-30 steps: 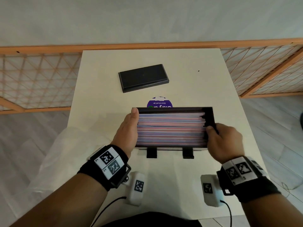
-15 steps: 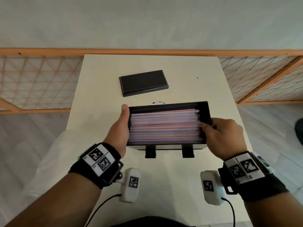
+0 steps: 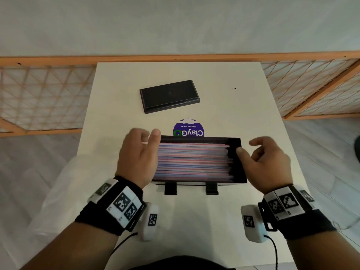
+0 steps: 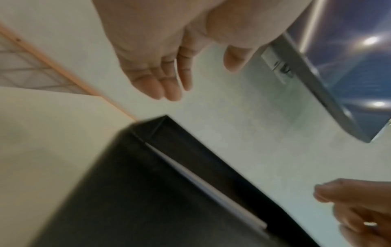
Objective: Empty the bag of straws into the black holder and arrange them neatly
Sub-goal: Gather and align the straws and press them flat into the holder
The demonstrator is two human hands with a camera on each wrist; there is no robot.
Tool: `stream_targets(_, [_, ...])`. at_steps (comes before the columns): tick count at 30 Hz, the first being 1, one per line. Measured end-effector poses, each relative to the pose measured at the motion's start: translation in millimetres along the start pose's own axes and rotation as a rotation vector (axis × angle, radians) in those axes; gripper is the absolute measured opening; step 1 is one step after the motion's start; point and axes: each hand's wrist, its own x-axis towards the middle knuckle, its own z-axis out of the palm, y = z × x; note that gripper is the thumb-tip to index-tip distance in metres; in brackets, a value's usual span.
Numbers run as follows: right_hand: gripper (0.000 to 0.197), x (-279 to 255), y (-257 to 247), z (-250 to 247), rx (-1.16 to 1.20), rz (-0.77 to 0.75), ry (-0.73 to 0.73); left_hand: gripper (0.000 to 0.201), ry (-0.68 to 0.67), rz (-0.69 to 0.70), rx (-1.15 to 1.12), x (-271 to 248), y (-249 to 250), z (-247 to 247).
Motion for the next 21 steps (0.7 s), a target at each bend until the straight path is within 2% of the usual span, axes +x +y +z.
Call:
stream_targets(1, [0.021,1,-8,-2,0.026,-0.052,0.029,0.037,0.014,0.038,-0.09,1,6,-2])
stream_targets(2, [0.017,2,-15,-1,0.054,-0.086,0.004,0.035,-0.037,0.026,-0.219,2,12,-2])
stream_targets(3, [0.017,4,-20,4,0.092,-0.085,-0.091,0.035,-0.13,-0.04,-0.34,3,17,2])
stream_targets(5, [0.02,8,-28,21,0.192,0.007,-0.445,0.032,-0.344,-0.243,-0.502,4,25,14])
stream_targets(6, [0.023,9,-30,30,0.228,0.062,-0.623,0.031,-0.441,-0.321,-0.512,4,27,20])
stream_targets(7, [0.024,10,-31,38,0.24,0.094,-0.737,0.031,-0.517,-0.363,-0.478,4,27,25])
stream_targets(8, [0.025,11,-33,44,0.248,0.117,-0.783,0.031,-0.563,-0.373,-0.424,4,25,31])
stream_targets(12, [0.023,15,-36,54,0.345,0.216,-0.764,0.037,-0.593,-0.331,-0.244,6,15,42])
stream_targets(21, [0.011,18,-39,54,0.701,0.498,-0.7,0.044,-0.606,-0.42,-0.194,12,12,50])
